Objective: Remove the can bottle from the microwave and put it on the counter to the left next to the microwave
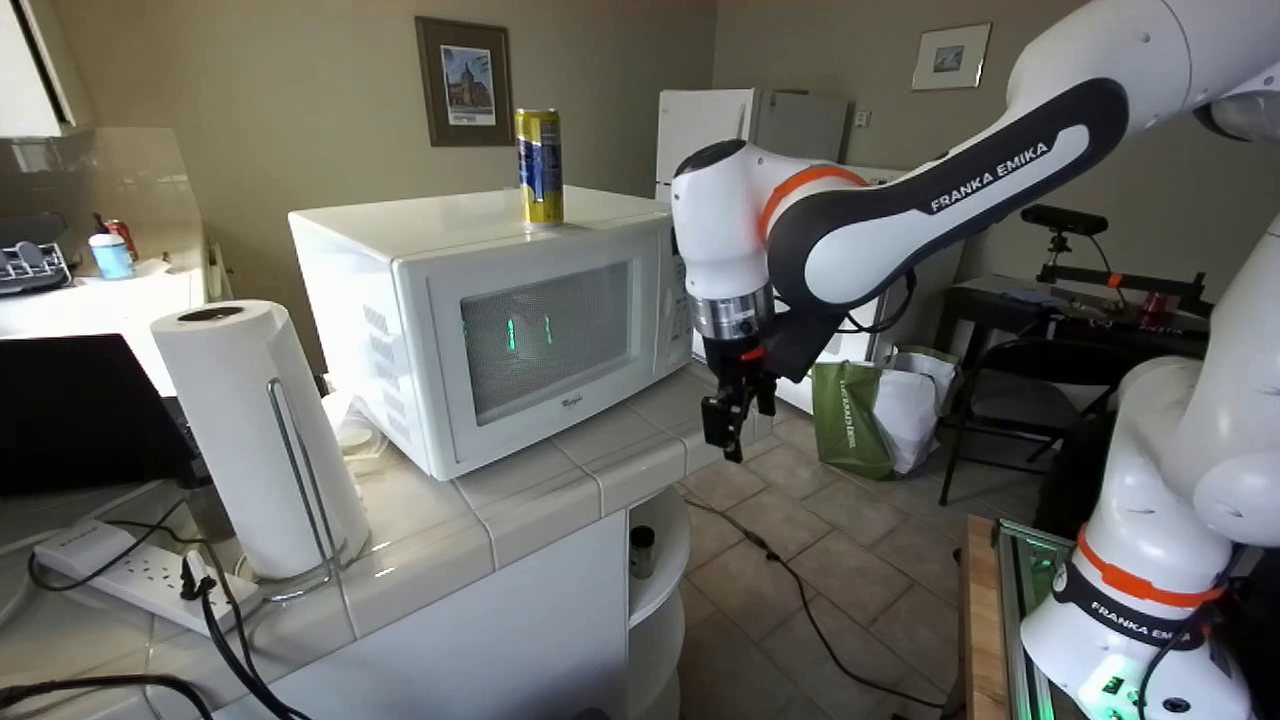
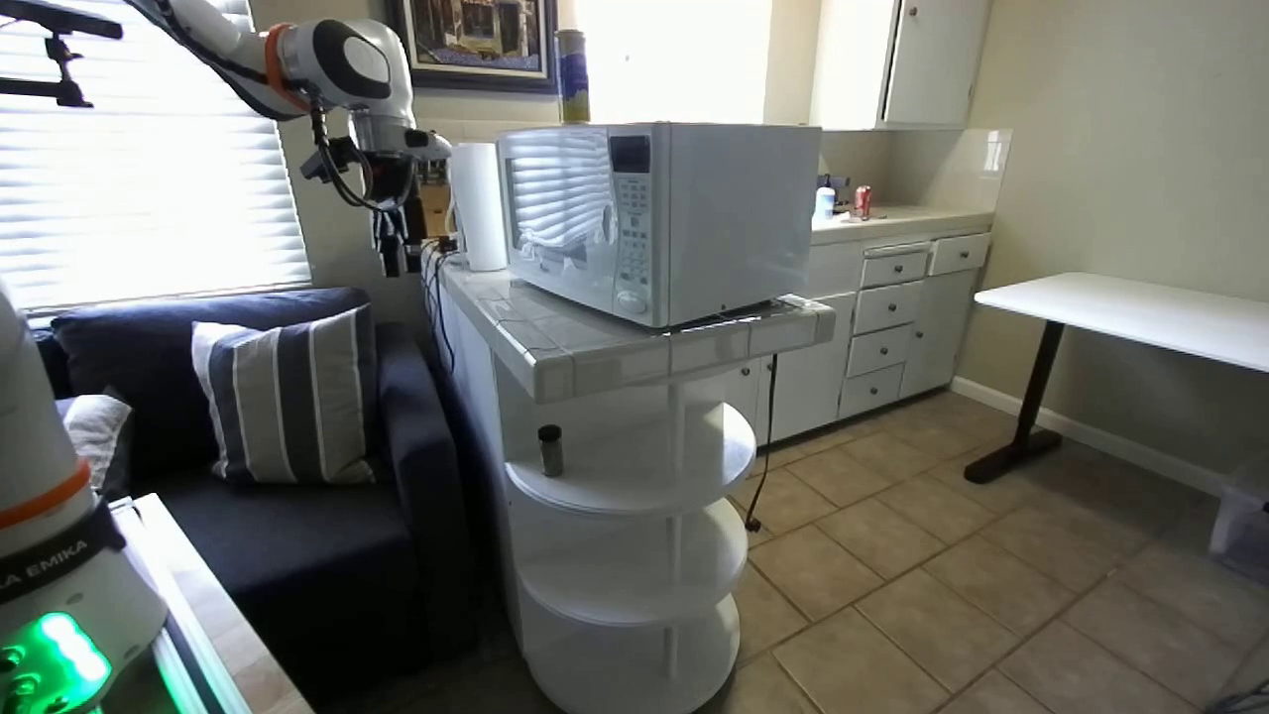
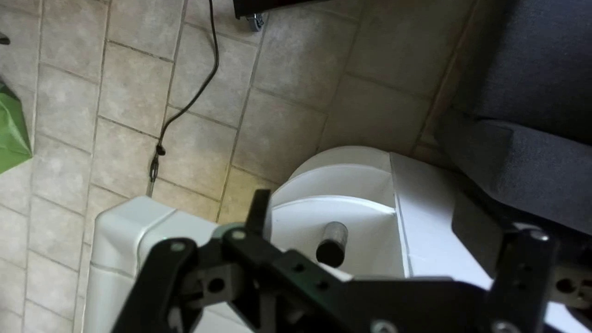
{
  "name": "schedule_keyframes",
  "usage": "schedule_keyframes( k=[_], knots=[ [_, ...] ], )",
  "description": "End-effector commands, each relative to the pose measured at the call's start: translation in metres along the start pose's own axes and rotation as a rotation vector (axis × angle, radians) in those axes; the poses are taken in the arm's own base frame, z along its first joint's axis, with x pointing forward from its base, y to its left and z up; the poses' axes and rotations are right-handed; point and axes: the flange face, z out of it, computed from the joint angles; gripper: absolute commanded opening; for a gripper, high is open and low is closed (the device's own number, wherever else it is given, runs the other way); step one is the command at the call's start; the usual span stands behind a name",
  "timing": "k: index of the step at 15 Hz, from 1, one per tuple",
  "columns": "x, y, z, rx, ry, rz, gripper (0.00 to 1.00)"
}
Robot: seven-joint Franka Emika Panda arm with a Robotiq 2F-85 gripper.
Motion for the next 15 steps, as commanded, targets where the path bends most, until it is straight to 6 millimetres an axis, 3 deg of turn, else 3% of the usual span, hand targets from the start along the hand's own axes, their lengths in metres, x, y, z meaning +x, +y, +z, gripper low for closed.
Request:
schedule_keyframes(
  k=[1,4,9,15],
  knots=[
    [-0.016,0.002,-0.052,0.013,0.104,0.001,1.0],
    [-0.031,0.014,-0.101,0.03,0.228,0.018,1.0],
    [-0.049,0.051,-0.176,0.068,0.495,0.034,1.0],
    [-0.044,0.089,-0.23,0.172,0.771,0.059,1.0]
  ],
)
